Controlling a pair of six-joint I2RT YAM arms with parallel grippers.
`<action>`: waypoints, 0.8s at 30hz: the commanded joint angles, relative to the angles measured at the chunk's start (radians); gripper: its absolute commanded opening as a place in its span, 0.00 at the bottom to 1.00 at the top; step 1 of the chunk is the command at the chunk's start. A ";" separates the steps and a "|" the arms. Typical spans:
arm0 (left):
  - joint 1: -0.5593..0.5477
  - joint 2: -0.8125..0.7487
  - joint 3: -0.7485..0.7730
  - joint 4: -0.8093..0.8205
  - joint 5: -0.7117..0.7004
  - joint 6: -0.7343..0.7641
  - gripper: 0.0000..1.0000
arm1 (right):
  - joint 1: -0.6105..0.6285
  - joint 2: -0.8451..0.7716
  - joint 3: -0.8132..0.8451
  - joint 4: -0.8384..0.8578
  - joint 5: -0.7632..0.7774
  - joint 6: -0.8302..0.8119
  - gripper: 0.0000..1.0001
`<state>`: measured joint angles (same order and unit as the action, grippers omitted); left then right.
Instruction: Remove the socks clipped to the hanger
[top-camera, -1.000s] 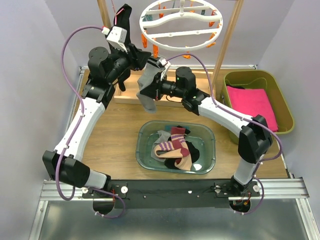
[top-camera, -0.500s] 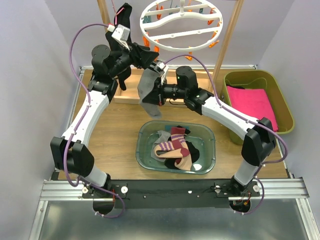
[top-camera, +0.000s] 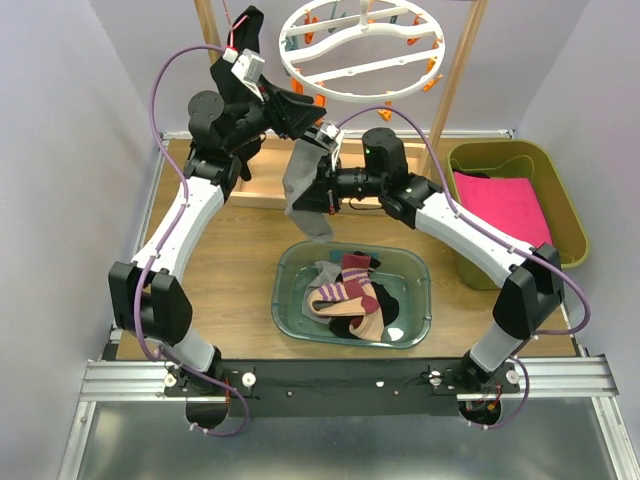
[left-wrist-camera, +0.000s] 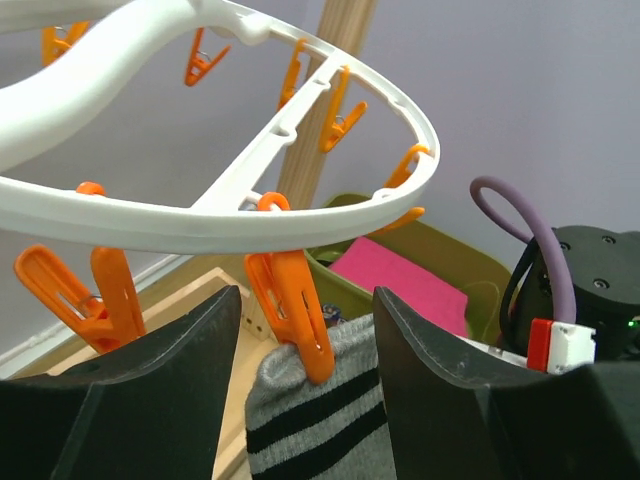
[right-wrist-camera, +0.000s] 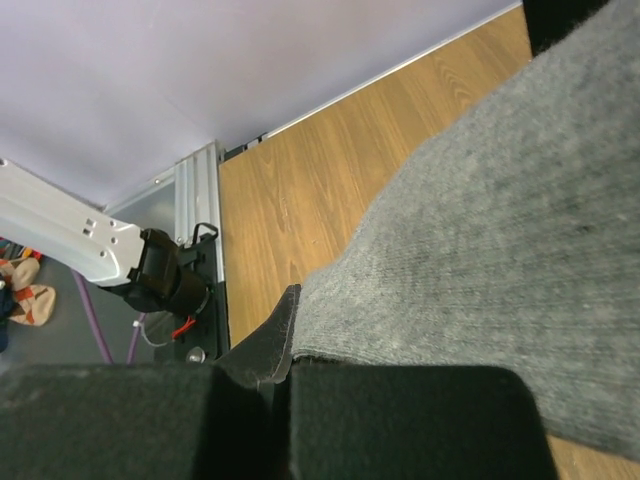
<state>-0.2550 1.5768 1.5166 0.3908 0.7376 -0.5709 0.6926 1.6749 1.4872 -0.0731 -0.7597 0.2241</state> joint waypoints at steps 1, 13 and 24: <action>0.005 0.037 0.025 0.068 0.082 -0.055 0.64 | -0.011 -0.047 -0.005 -0.034 -0.044 -0.020 0.01; -0.015 0.075 0.045 0.141 0.083 -0.115 0.64 | -0.018 -0.046 0.009 -0.034 -0.059 -0.008 0.01; -0.044 0.104 0.080 0.171 0.077 -0.150 0.47 | -0.019 -0.078 -0.028 -0.034 -0.053 -0.012 0.01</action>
<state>-0.2882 1.6691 1.5578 0.5236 0.7944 -0.6975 0.6785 1.6440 1.4837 -0.0994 -0.7940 0.2173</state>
